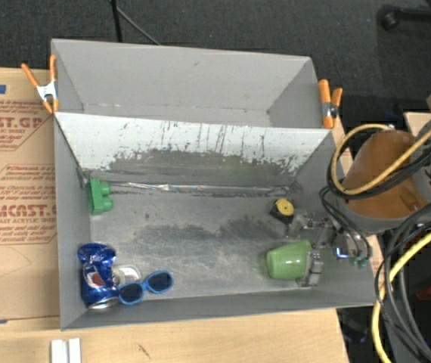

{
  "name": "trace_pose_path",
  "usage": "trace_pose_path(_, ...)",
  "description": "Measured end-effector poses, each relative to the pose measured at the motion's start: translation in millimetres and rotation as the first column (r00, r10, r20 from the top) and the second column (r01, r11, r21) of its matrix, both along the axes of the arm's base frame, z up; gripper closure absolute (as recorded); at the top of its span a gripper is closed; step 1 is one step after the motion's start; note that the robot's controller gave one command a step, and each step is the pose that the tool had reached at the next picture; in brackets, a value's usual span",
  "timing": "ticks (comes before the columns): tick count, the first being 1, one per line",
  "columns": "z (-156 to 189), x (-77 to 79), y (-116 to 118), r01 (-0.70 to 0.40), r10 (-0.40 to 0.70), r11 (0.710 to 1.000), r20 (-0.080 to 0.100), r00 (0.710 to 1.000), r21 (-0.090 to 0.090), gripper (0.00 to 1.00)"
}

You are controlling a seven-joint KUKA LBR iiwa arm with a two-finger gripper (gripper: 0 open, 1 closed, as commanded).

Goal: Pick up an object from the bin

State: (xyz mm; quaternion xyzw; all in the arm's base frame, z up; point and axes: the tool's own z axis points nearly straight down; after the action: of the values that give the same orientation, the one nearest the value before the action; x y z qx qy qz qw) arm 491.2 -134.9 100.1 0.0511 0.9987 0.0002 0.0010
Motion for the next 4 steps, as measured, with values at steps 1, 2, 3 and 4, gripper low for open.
trace_pose_path(1,-1,-10.5,8,0.160,-0.160,0.987,-0.003,0.987,0.001,0.00)
trace_pose_path(2,-32,-9.7,13,0.180,-0.180,0.984,-0.001,0.984,0.000,0.00)
trace_pose_path(3,-32,-8.8,13,0.180,-0.180,0.984,0.002,0.984,-0.001,0.00)
trace_pose_path(4,-33,-9.8,13,0.180,-0.180,0.984,-0.002,0.984,-0.001,1.00)
